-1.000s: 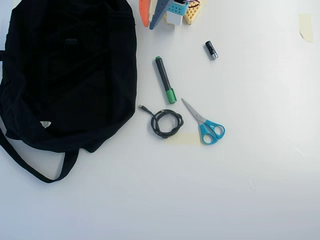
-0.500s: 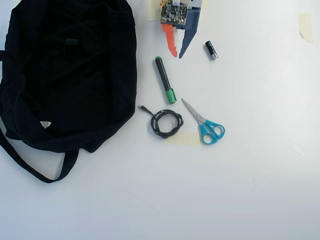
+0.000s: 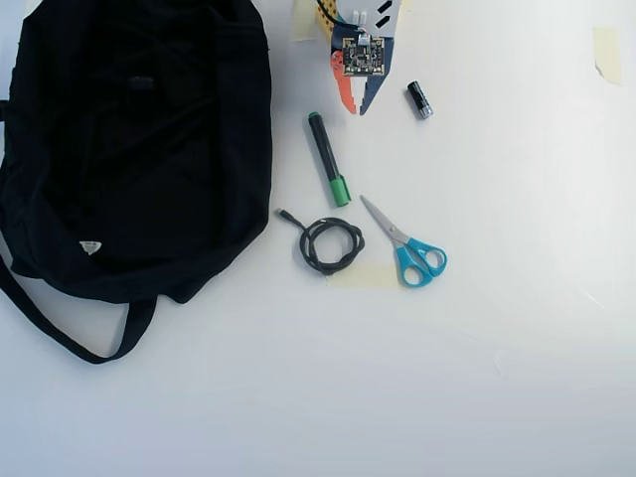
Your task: Put the bike light into the black bag
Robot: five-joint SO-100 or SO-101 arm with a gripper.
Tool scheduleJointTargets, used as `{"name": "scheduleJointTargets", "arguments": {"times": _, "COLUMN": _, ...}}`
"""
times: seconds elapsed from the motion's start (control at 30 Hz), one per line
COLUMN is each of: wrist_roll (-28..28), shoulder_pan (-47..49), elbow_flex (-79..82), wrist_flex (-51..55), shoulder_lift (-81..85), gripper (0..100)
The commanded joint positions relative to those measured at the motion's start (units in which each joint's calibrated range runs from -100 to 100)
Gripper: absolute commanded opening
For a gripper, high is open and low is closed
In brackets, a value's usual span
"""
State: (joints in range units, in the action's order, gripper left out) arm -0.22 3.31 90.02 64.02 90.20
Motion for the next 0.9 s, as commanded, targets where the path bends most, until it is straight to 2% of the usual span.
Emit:
{"name": "scheduleJointTargets", "arguments": {"times": 0.0, "wrist_roll": 0.17, "shoulder_pan": 0.43, "elbow_flex": 9.36, "wrist_flex": 0.24, "shoulder_lift": 9.63, "gripper": 2}}
{"name": "scheduleJointTargets", "arguments": {"times": 0.17, "wrist_roll": -0.36, "shoulder_pan": 0.43, "elbow_flex": 9.27, "wrist_flex": 8.94, "shoulder_lift": 9.46, "gripper": 2}}
{"name": "scheduleJointTargets", "arguments": {"times": 0.87, "wrist_roll": -0.20, "shoulder_pan": -0.17, "elbow_flex": 9.27, "wrist_flex": 8.85, "shoulder_lift": 9.38, "gripper": 2}}
